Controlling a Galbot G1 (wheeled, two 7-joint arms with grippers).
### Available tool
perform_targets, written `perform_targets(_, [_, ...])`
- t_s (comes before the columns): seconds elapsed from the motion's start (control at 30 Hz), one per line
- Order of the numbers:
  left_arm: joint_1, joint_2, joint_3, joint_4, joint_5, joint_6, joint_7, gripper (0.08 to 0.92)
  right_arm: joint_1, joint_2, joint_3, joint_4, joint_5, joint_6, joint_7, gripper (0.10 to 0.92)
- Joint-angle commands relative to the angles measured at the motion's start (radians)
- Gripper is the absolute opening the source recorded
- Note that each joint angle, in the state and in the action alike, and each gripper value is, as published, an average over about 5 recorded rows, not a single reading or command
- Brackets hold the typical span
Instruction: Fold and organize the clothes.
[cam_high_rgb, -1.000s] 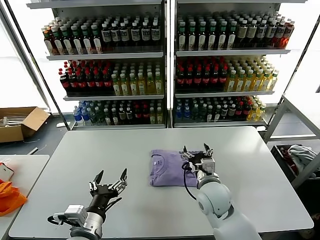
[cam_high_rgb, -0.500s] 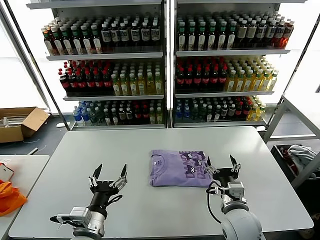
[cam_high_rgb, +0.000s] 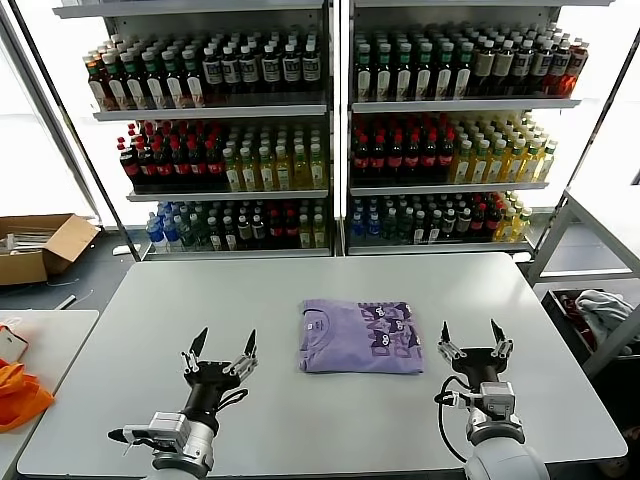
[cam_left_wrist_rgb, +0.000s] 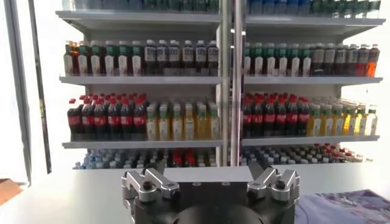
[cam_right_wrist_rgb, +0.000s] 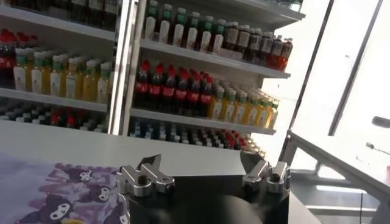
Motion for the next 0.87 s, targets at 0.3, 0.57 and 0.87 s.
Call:
perform_targets(0.3, [-0.015, 0.007, -0.014, 0.019, 0.034, -0.016, 0.029, 0.823, -0.088, 0.060, 0.048, 0.015, -0.033, 0.042, 0.000, 0.823])
perform_targets(0.57, [-0.012, 0.003, 0.010, 0.018, 0.028, -0.025, 0.036, 0.823, -0.092, 0.060, 0.047, 0.025, -0.032, 0.048, -0.002, 0.823])
perform_targets(0.87, [0.009, 0.000, 0.004, 0.014, 0.034, -0.032, 0.045, 0.823, -0.096, 0.057, 0.042, 0.030, -0.030, 0.055, -0.002, 0.823])
